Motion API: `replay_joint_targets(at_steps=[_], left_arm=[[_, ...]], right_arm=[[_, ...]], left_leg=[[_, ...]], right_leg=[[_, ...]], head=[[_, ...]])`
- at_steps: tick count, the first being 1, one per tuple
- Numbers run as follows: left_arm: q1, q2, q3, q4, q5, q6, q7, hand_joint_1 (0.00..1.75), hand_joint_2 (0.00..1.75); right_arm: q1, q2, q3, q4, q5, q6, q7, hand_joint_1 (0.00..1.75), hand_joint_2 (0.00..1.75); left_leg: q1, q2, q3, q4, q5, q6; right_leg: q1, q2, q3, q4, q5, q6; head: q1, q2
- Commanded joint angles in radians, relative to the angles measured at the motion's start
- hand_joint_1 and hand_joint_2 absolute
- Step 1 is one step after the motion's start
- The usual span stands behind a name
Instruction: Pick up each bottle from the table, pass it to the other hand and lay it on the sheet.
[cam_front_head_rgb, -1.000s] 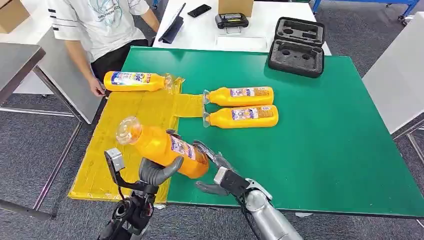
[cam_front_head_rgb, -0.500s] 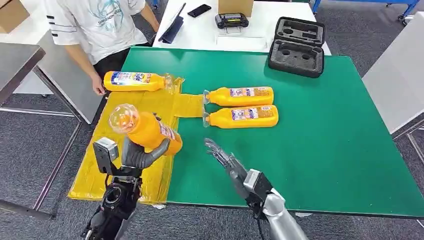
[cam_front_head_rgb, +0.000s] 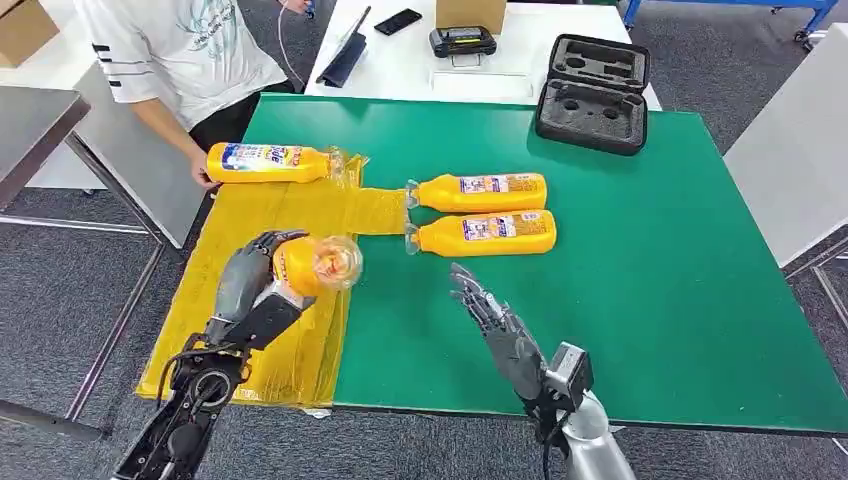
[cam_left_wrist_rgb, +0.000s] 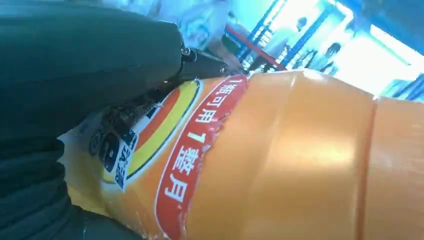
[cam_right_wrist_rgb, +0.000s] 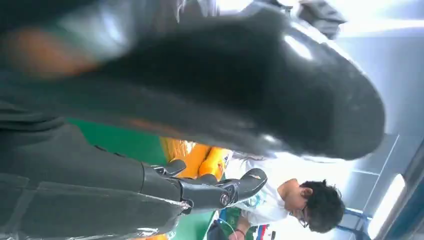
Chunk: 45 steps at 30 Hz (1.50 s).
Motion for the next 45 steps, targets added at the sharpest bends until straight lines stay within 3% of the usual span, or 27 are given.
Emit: replay_joint_targets(at_steps=[1,4,5,11,12,18,19,21,45], left_arm=[[-0.205,0.294,-0.143,0.179,-0.14,-0.263,0.055,1.75,1.75],[-0.326,0.351,-0.239,0.287,-0.168,-0.367,0.038,1.75,1.75],[-0.356,0.362,-0.263,0.306,-0.173,-0.391,0.033,1.75,1.75],[-0.462,0.346,-0.374,0.388,-0.186,-0.46,0.025,1.75,1.75],[-0.462,0.346,-0.374,0.388,-0.186,-0.46,0.025,1.75,1.75],[-0.463,0.339,-0.381,0.395,-0.187,-0.461,0.028,1.75,1.75],[-0.463,0.339,-0.381,0.395,-0.187,-0.461,0.028,1.75,1.75],[-0.463,0.339,-0.381,0.395,-0.187,-0.461,0.028,1.75,1.75],[-0.463,0.339,-0.381,0.395,-0.187,-0.461,0.028,1.75,1.75]], right_arm=[[-0.067,0.02,-0.049,0.056,-0.007,0.029,-0.002,0.0,0.0],[-0.098,0.021,-0.04,0.087,-0.019,0.032,-0.002,0.0,0.0],[-0.107,0.021,-0.038,0.096,-0.022,0.032,-0.002,0.0,1.75],[-0.104,0.009,-0.045,0.091,-0.053,0.028,-0.002,0.0,1.75],[-0.104,0.009,-0.045,0.091,-0.053,0.028,-0.002,0.0,1.75],[-0.095,0.008,-0.044,0.082,-0.054,0.03,-0.002,0.0,1.75],[-0.095,0.008,-0.044,0.082,-0.054,0.03,-0.002,0.0,1.75],[-0.095,0.008,-0.044,0.082,-0.054,0.03,-0.002,0.0,1.75],[-0.095,0.008,-0.044,0.082,-0.054,0.03,-0.002,0.0,1.75]], left_leg=[[0.001,0.0,0.002,0.0,-0.001,-0.002],[0.003,-0.001,0.002,0.0,0.0,-0.003],[0.003,-0.001,0.001,0.0,0.001,-0.003],[0.004,-0.002,0.002,0.0,0.002,-0.004],[0.005,-0.004,0.007,0.0,0.0,-0.005],[0.003,0.0,0.002,0.0,0.001,-0.004],[0.004,0.0,0.009,0.0,-0.002,-0.006],[0.003,-0.001,0.002,0.0,0.002,-0.004],[0.004,0.0,0.004,0.0,0.0,-0.005]], right_leg=[[0.001,0.001,0.002,0.001,-0.001,-0.002],[0.003,-0.001,0.002,0.001,-0.001,-0.002],[0.003,-0.002,0.001,0.001,0.0,-0.002],[0.003,-0.003,0.003,0.0,0.0,-0.002],[0.004,-0.004,0.009,0.0,-0.003,-0.003],[0.002,0.0,0.003,0.0,0.0,-0.002],[0.004,0.0,0.01,0.0,-0.003,-0.003],[0.002,-0.001,0.002,0.0,0.0,-0.002],[0.003,0.0,0.005,0.0,-0.001,-0.002]], head=[[0.0,0.0],[0.0,0.0],[-0.001,0.0],[0.0,0.0],[0.0,0.0],[0.0,0.0],[0.0,0.0],[0.0,0.0],[0.0,0.0]])
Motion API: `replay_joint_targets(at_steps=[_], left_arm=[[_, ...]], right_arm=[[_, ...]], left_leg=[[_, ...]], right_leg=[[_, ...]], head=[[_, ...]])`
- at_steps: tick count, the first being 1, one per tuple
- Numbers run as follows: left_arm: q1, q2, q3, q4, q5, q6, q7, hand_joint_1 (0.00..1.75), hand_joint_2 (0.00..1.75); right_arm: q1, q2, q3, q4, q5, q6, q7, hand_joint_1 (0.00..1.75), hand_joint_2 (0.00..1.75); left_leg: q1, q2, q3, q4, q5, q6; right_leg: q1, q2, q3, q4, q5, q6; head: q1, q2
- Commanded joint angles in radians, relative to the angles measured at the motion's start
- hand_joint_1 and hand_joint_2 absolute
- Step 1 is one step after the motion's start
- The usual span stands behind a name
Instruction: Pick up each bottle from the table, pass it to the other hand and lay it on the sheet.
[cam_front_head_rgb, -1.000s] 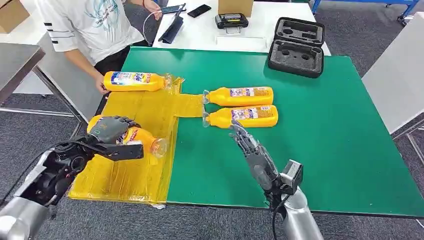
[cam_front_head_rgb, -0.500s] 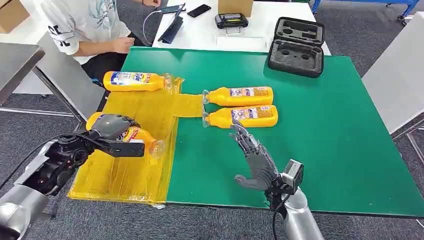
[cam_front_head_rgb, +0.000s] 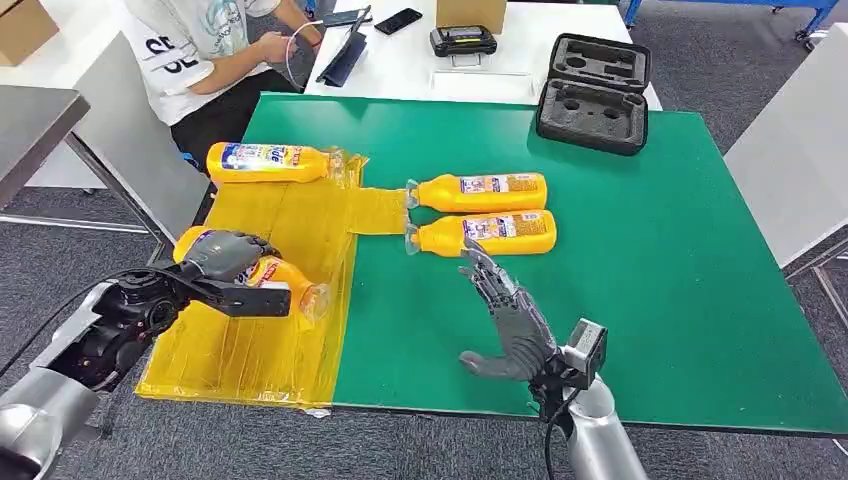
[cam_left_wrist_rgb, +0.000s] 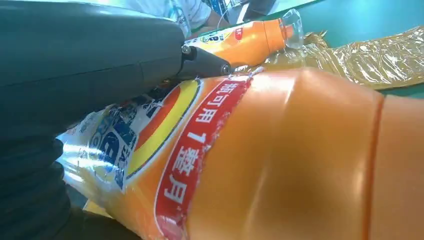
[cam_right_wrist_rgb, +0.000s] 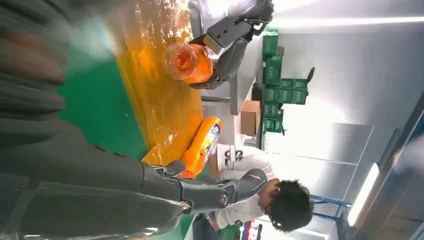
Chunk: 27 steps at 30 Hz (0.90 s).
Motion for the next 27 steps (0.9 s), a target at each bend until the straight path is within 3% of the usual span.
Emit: replay_joint_targets(at_steps=[1,13,14,16,17,18,27], left_arm=[[-0.052,0.001,-0.037,0.056,-0.001,-0.006,0.0,1.75,1.75],[-0.052,0.001,-0.037,0.056,-0.001,-0.006,0.0,1.75,1.75],[-0.052,-0.033,-0.04,0.128,0.002,-0.122,0.041,1.75,1.75],[-0.023,-0.13,-0.071,0.334,-0.024,0.036,0.053,1.75,1.75],[-0.018,-0.14,-0.077,0.374,-0.025,0.066,0.049,1.75,1.75],[-0.013,-0.139,-0.078,0.385,-0.024,0.079,0.045,1.75,1.75],[-0.034,-0.131,-0.084,0.393,-0.023,0.065,0.037,1.75,1.75]], right_arm=[[-0.03,-0.005,-0.014,0.057,0.0,0.002,-0.002,0.0,1.75],[-0.03,-0.005,-0.014,0.057,0.0,0.002,-0.002,0.0,1.75],[-0.053,-0.001,-0.009,0.122,0.011,0.003,0.031,0.0,1.75],[-0.116,0.017,0.012,0.238,0.03,-0.019,-0.002,0.0,1.75],[-0.117,0.015,0.018,0.239,0.026,-0.02,-0.002,0.0,1.75],[-0.117,0.015,0.02,0.239,0.024,-0.022,-0.002,0.0,1.75],[-0.115,0.013,0.024,0.238,0.018,-0.029,-0.002,0.0,1.75]], left_leg=[[0.001,0.0,0.006,0.0,-0.002,-0.002],[0.001,0.0,0.003,0.0,-0.001,-0.001],[0.001,0.0,0.005,0.0,-0.002,-0.001],[0.0,0.0,0.005,-0.002,0.0,-0.001],[0.0,0.0,0.008,-0.002,-0.001,-0.001],[-0.001,0.001,0.013,-0.005,-0.001,-0.001],[0.0,0.0,0.007,-0.001,-0.001,-0.001]], right_leg=[[0.001,0.0,0.006,0.0,-0.002,-0.002],[0.001,0.0,0.003,0.0,-0.001,-0.001],[0.001,0.0,0.006,0.0,-0.002,-0.002],[0.0,0.0,0.005,-0.002,0.0,-0.001],[0.001,0.001,0.008,-0.003,-0.001,-0.001],[-0.001,0.002,0.012,-0.005,-0.001,-0.002],[0.0,0.0,0.007,-0.001,-0.001,-0.001]], head=[[0.0,0.0],[0.0,0.0],[0.0,0.0],[0.0,0.0],[0.0,0.0],[0.0,0.0],[0.0,0.0]])
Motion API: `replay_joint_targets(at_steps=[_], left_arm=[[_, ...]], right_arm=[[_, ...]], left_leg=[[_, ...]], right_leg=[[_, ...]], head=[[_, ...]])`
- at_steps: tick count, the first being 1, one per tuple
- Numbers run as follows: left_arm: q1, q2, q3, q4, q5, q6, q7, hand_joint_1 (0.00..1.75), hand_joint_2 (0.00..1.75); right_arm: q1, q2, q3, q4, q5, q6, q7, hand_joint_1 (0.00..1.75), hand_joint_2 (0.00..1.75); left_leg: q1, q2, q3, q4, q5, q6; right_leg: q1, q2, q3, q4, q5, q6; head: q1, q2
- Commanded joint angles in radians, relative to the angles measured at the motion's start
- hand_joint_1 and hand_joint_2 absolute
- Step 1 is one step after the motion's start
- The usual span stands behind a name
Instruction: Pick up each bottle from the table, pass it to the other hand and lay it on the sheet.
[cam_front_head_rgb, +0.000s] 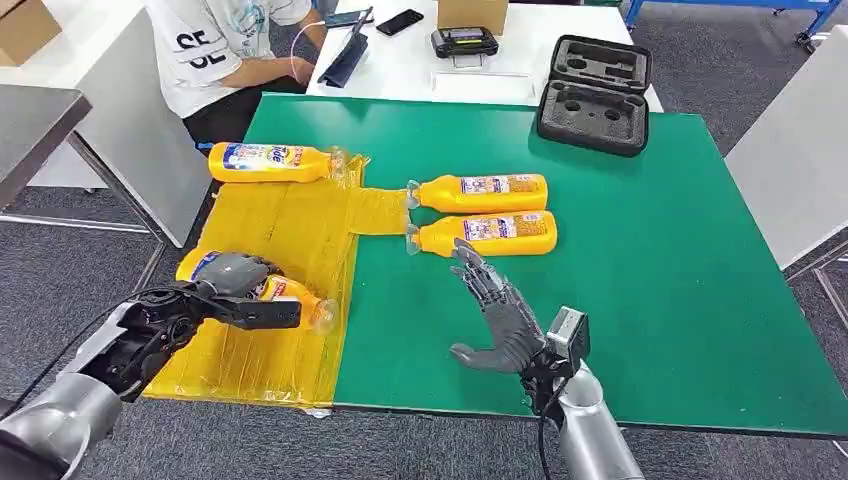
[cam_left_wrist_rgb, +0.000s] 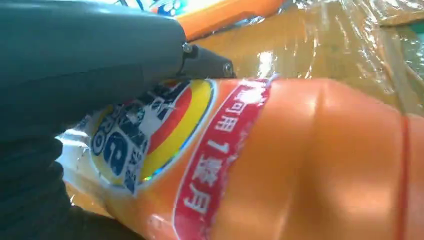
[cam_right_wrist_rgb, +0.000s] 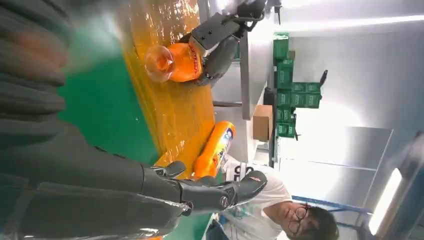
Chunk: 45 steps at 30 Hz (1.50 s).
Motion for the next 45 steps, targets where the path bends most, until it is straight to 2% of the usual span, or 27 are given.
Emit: replay_joint_targets(at_steps=[1,11,17,18,19,20,21,30,31,32,37,42,45], left_arm=[[-0.038,-0.05,-0.061,0.171,-0.003,-0.021,-0.004,1.75,1.75],[-0.04,-0.047,-0.062,0.175,-0.003,-0.023,-0.007,1.75,1.75],[-0.051,-0.036,-0.076,0.177,-0.004,-0.035,-0.024,1.75,1.75],[-0.053,-0.035,-0.078,0.177,-0.005,-0.037,-0.025,1.57,1.75],[-0.053,-0.035,-0.078,0.177,-0.005,-0.037,-0.025,1.17,1.75],[-0.062,-0.039,-0.082,0.178,-0.008,-0.044,-0.024,0.54,1.75],[-0.07,-0.041,-0.086,0.183,-0.009,-0.052,-0.024,0.03,1.75],[-0.153,-0.04,-0.11,0.197,0.017,-0.142,-0.087,0.0,1.75],[-0.165,-0.044,-0.114,0.202,0.018,-0.15,-0.089,0.0,1.75],[-0.179,-0.045,-0.116,0.203,0.019,-0.157,-0.095,0.0,0.0],[-0.196,-0.044,-0.122,0.2,0.019,-0.163,-0.101,0.0,0.0],[-0.196,-0.044,-0.122,0.2,0.019,-0.163,-0.101,0.0,0.0],[-0.213,-0.02,-0.137,0.182,0.021,-0.177,-0.115,0.0,0.0]], right_arm=[[-0.048,-0.004,0.021,0.111,-0.007,-0.012,-0.004,0.0,1.75],[-0.037,-0.006,0.021,0.102,-0.008,-0.013,-0.004,0.0,1.75],[0.01,-0.011,0.02,0.062,-0.009,-0.025,-0.004,0.0,1.75],[0.012,-0.012,0.02,0.06,-0.009,-0.026,-0.004,0.0,1.75],[0.012,-0.012,0.02,0.06,-0.009,-0.026,-0.004,0.0,1.75],[0.016,-0.011,0.018,0.06,-0.009,-0.029,-0.004,0.0,1.75],[0.02,-0.012,0.017,0.057,-0.008,-0.03,-0.004,0.0,1.75],[-0.012,-0.017,0.014,0.1,-0.008,-0.028,-0.004,0.0,1.75],[-0.016,-0.017,0.014,0.106,-0.007,-0.031,-0.004,0.0,1.75],[-0.015,-0.019,0.012,0.106,-0.008,-0.032,-0.004,0.0,1.75],[-0.004,-0.024,0.011,0.099,-0.01,-0.034,-0.004,0.0,1.75],[-0.004,-0.024,0.011,0.099,-0.01,-0.034,-0.004,0.0,1.75],[0.013,-0.026,0.01,0.087,-0.007,-0.039,-0.004,0.0,1.75]], left_leg=[[0.0,0.001,0.007,-0.001,-0.001,-0.001],[0.0,0.001,0.007,-0.002,0.001,-0.002],[0.001,0.001,0.008,-0.002,0.001,-0.003],[0.0,0.001,0.007,-0.001,0.001,-0.002],[0.001,0.001,0.009,-0.002,0.001,-0.003],[0.001,0.001,0.008,-0.002,0.001,-0.002],[0.0,0.0,0.006,-0.001,0.002,-0.002],[0.001,0.0,0.005,0.0,0.001,-0.002],[0.002,0.001,0.009,0.0,-0.001,-0.003],[0.001,0.0,0.006,0.0,0.001,-0.002],[0.001,0.0,0.003,0.0,0.002,-0.002],[0.002,-0.001,0.006,0.0,0.0,-0.003],[0.001,0.0,0.003,0.0,0.002,-0.002]], right_leg=[[0.001,0.001,0.007,-0.001,-0.001,-0.002],[0.001,0.001,0.006,-0.001,0.001,-0.004],[0.001,0.001,0.007,-0.001,0.001,-0.004],[0.001,0.001,0.006,-0.001,0.001,-0.004],[0.001,0.001,0.008,-0.001,0.001,-0.004],[0.001,0.001,0.007,-0.001,0.001,-0.004],[0.0,0.0,0.005,-0.001,0.002,-0.004],[0.001,0.0,0.004,0.0,0.002,-0.004],[0.002,0.001,0.008,0.0,0.0,-0.005],[0.001,0.0,0.006,0.0,0.001,-0.004],[0.001,0.0,0.003,0.0,0.002,-0.003],[0.002,0.0,0.006,0.0,0.0,-0.005],[0.001,0.0,0.003,0.0,0.002,-0.004]], head=[[0.0,0.0],[0.0,0.0],[0.0,0.0],[0.0,0.0],[0.0,0.0],[0.0,0.0],[0.0,0.0],[0.0,0.0],[0.001,0.0],[0.0,0.0],[0.0,0.0],[0.0,0.0],[0.0,0.0]])
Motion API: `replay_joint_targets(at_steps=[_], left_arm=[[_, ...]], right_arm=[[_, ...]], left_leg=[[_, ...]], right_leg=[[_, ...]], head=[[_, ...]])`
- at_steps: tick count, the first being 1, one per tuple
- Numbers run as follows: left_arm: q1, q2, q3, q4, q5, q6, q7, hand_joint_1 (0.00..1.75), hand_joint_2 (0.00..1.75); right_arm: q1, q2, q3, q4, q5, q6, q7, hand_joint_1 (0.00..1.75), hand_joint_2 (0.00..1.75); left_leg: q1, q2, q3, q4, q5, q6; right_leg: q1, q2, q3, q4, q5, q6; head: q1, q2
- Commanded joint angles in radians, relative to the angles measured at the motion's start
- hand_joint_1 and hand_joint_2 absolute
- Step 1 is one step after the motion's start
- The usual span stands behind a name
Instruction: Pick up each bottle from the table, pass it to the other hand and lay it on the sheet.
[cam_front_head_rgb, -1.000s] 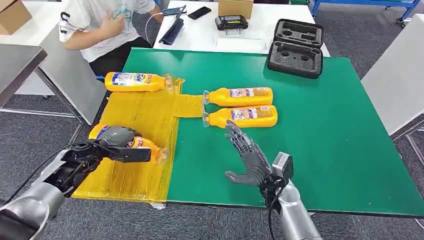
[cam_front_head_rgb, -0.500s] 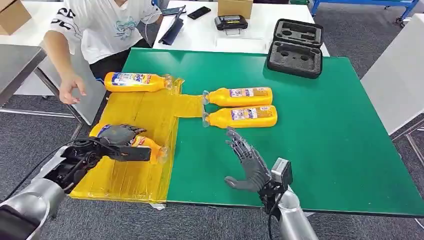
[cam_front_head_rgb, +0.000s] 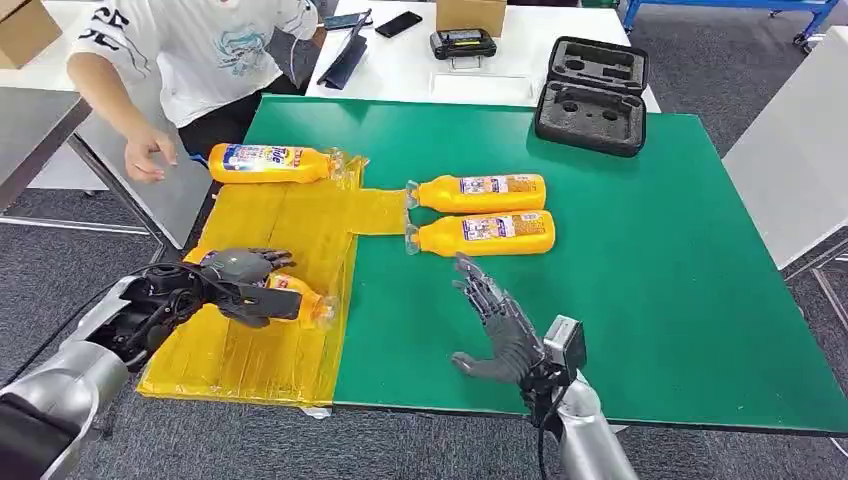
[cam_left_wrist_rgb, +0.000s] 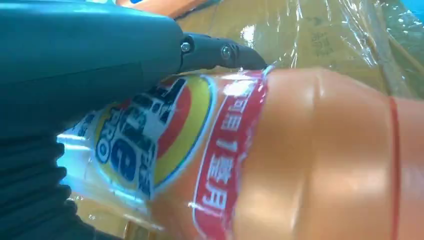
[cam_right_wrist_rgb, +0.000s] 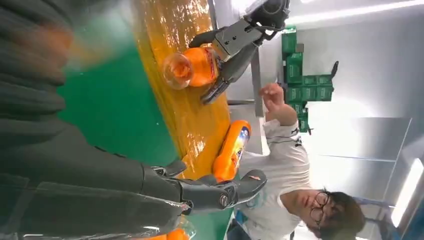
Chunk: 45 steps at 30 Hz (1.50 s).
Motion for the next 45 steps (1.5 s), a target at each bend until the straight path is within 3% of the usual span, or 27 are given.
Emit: replay_joint_targets(at_steps=[1,15,25,28,29,34,38,39,41,42,45], left_arm=[[-0.083,0.012,-0.066,0.036,0.004,-0.033,-0.02,0.0,0.0],[-0.127,0.183,-0.101,-0.286,0.236,-0.191,-0.058,0.0,0.0],[-0.108,0.207,-0.105,-0.339,0.274,-0.185,-0.076,0.0,0.0],[-0.091,0.234,-0.101,-0.396,0.325,-0.208,-0.107,0.0,0.0],[-0.078,0.233,-0.09,-0.416,0.36,-0.189,-0.168,0.0,0.0],[0.041,0.093,0.028,-0.38,0.413,0.006,-0.218,0.0,0.0],[0.268,-0.143,0.265,-0.346,0.482,0.259,-0.15,0.0,0.0],[0.291,-0.162,0.258,-0.35,0.478,0.276,-0.145,0.0,0.0],[0.382,-0.263,0.335,-0.399,0.548,0.362,-0.167,0.0,0.0],[0.428,-0.305,0.353,-0.429,0.586,0.376,-0.173,0.0,1.75],[0.567,-0.401,0.37,-0.557,0.641,0.467,-0.197,0.0,1.75]], right_arm=[[-0.013,-0.02,0.008,0.043,0.004,-0.011,-0.003,0.0,1.75],[-0.021,-0.021,-0.007,0.063,0.032,-0.003,-0.003,0.0,1.75],[-0.033,-0.017,-0.007,0.077,0.042,-0.008,-0.003,0.0,1.75],[-0.028,-0.018,-0.011,0.077,0.047,-0.007,-0.003,0.0,1.75],[-0.023,-0.017,-0.018,0.072,0.042,-0.011,-0.003,0.0,1.75],[-0.002,-0.02,-0.047,0.036,0.069,-0.064,0.01,0.0,1.75],[0.06,-0.012,-0.119,-0.116,0.194,-0.23,0.129,0.0,1.75],[0.061,-0.013,-0.125,-0.127,0.196,-0.231,0.137,0.0,1.75],[0.044,-0.009,-0.144,-0.124,0.258,-0.315,0.188,0.0,1.75],[0.02,-0.013,-0.147,-0.101,0.273,-0.336,0.199,0.0,0.0],[-0.085,-0.016,-0.156,0.012,0.301,-0.39,0.197,0.0,0.0]], left_leg=[[0.002,-0.001,0.005,0.001,-0.003,-0.002],[0.002,0.001,0.001,0.002,-0.002,-0.001],[0.001,0.001,0.0,0.0,-0.001,-0.001],[0.002,0.002,0.002,0.0,-0.002,-0.001],[0.001,0.002,0.002,0.0,-0.002,-0.001],[-0.001,-0.002,0.003,-0.002,0.0,0.0],[-0.002,-0.003,0.006,-0.004,0.0,0.0],[-0.003,-0.004,0.005,-0.004,0.0,0.0],[-0.003,-0.003,0.006,-0.004,-0.001,0.0],[-0.003,-0.003,0.004,-0.003,-0.001,0.0],[-0.004,0.002,0.004,-0.002,-0.003,0.001]], right_leg=[[0.002,-0.001,0.006,0.0,-0.003,-0.002],[0.002,0.001,0.002,0.001,-0.002,-0.002],[0.001,0.001,0.0,0.0,0.0,-0.001],[0.001,0.002,0.002,0.0,-0.001,-0.001],[0.001,0.002,0.002,0.0,-0.001,-0.001],[-0.001,-0.002,0.003,-0.001,-0.001,-0.001],[-0.002,-0.003,0.007,-0.004,-0.002,-0.001],[-0.003,-0.004,0.005,-0.003,-0.002,0.0],[-0.002,-0.003,0.006,-0.003,-0.002,0.0],[-0.003,-0.003,0.005,-0.003,-0.002,0.0],[-0.003,0.002,0.004,-0.003,-0.001,0.0]], head=[[0.0,0.0],[0.0,0.0],[0.0,0.0],[0.0,0.0],[0.0,0.0],[0.0,0.0],[-0.001,0.0],[0.0,0.0],[0.0,0.0],[0.0,0.0],[-0.001,0.0]])
